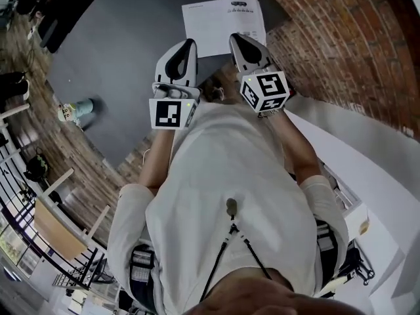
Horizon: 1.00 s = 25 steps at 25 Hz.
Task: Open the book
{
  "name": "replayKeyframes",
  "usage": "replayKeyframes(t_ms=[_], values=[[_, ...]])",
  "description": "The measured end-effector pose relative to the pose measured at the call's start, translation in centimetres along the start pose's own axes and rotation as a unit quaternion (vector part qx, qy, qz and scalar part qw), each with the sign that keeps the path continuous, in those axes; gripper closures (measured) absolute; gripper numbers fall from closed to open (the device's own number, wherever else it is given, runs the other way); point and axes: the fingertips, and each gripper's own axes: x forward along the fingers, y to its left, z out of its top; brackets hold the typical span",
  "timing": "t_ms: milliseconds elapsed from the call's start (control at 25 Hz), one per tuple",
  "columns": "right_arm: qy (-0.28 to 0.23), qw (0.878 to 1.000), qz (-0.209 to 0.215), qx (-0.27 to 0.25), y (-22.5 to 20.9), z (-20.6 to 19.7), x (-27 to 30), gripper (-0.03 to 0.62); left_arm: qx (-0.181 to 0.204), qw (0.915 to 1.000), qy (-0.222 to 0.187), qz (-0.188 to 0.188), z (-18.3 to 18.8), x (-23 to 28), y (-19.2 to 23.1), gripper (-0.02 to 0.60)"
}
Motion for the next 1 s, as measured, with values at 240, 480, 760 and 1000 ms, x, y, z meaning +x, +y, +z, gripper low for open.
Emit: replayKeyframes(t_ms=[240,480,760,1000], values=[[-0.050,0.999,0.004,-0.016,1.4,4.2,-1.3,0.559,-0.002,0.9999,-0.011,-0.005,1.4,-0.2,-0.6,0.559],[-0.076,0.997,-0.006,-0.020,1.9,6.2,-2.5,0.559,-0.002,0.9996,-0.027,-0.008,2.6,0.0,-0.5,0.560],[-0.082,0.996,-0.011,-0.021,2.8,7.1,-2.9,0.559,0.000,0.9995,-0.027,-0.012,3.4,-0.3,-0.5,0.559],[-0.077,0.997,-0.006,-0.020,3.5,7.1,-3.0,0.559,0.001,0.9996,-0.027,-0.011,3.5,-0.5,-0.4,0.559]])
